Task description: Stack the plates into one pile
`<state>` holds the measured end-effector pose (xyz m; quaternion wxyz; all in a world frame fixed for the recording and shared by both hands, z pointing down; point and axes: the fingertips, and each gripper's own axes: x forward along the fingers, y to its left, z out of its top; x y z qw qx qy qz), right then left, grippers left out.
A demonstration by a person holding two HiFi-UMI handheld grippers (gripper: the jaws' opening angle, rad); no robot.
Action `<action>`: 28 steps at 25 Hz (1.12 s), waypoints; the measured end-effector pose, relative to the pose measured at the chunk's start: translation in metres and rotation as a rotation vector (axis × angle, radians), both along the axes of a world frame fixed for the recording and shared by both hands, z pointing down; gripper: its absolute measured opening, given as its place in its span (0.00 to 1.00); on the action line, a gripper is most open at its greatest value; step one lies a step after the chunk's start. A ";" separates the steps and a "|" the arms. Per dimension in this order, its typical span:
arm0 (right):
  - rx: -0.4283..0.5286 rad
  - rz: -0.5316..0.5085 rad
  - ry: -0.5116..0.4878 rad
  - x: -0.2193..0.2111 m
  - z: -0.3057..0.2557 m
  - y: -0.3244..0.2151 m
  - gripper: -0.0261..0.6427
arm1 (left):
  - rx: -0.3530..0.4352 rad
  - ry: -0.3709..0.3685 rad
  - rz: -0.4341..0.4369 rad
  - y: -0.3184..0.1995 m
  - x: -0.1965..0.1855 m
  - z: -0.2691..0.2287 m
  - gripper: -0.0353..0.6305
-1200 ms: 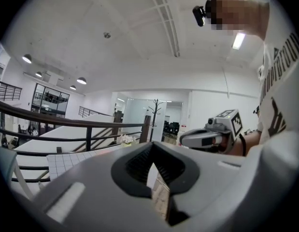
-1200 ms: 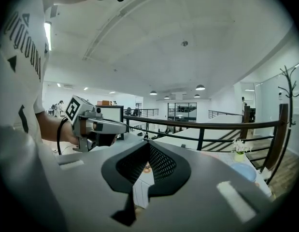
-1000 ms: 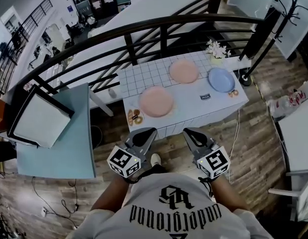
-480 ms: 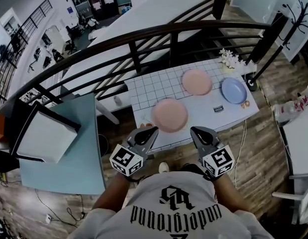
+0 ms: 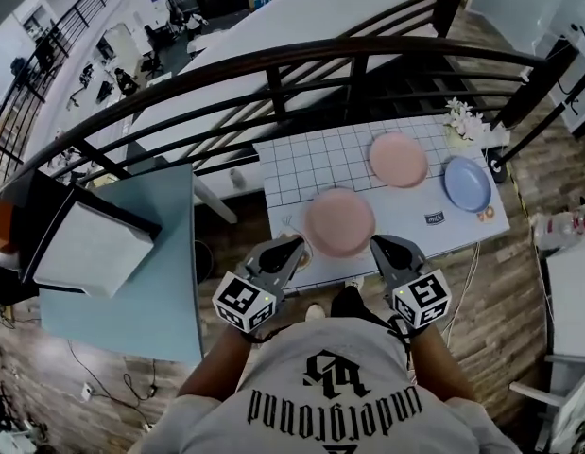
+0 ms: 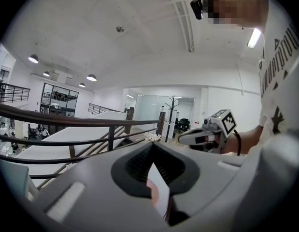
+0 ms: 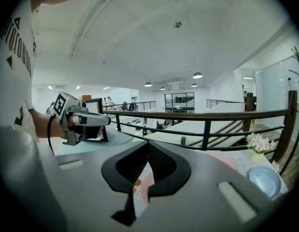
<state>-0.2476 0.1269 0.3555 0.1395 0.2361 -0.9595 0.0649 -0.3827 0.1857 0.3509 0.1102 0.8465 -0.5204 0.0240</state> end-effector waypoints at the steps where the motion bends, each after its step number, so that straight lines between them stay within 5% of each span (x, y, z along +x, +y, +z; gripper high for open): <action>1: -0.010 -0.007 -0.001 -0.003 0.002 -0.005 0.04 | -0.009 -0.001 -0.006 -0.002 -0.002 0.003 0.13; 28: -0.377 -0.049 0.146 0.015 0.167 -0.140 0.06 | -0.341 0.043 -0.052 -0.114 0.014 0.157 0.13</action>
